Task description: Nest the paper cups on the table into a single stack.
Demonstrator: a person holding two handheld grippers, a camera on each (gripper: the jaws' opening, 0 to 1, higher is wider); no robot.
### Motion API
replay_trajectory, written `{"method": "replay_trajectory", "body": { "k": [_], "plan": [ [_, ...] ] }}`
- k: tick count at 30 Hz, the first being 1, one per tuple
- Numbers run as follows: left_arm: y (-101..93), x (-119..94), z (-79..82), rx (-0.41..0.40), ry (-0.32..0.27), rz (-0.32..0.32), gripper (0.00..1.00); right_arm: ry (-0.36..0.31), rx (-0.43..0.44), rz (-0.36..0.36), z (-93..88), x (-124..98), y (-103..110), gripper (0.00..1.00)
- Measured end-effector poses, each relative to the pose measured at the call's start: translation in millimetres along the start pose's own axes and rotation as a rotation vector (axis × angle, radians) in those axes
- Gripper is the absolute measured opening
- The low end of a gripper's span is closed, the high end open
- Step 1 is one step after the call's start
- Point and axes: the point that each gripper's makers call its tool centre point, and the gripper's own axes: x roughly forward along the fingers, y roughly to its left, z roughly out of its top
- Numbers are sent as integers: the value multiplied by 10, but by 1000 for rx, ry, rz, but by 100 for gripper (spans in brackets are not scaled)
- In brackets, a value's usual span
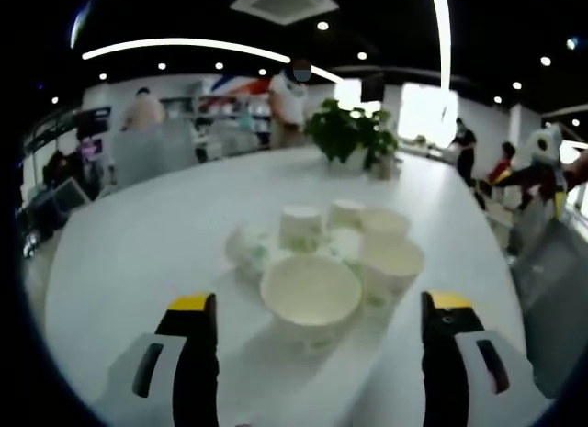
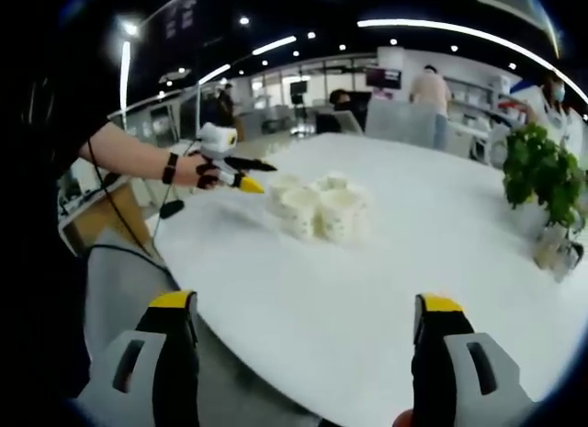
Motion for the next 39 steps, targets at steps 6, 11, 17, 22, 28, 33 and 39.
{"method": "replay_trajectory", "body": {
  "k": [6,11,17,22,28,33,39],
  "plan": [
    [36,44,-26,-6,6,1,89,6,0,0,-11,-11,-9,96],
    [51,74,-48,5,12,-4,87,10,5,-3,-26,-16,-30,95],
    [53,141,-78,-12,17,-22,84,12,10,-6,-36,-7,-50,95],
    [44,188,-75,-4,18,-34,83,14,12,-4,-47,-10,-49,95],
    [70,222,-98,1,29,-38,80,12,22,-16,-50,-33,-89,95],
    [124,212,-136,55,52,-14,76,14,26,-17,-54,-30,-92,95],
    [140,223,-197,70,74,-14,69,18,32,-20,-72,-23,-98,95]
  ]
}}
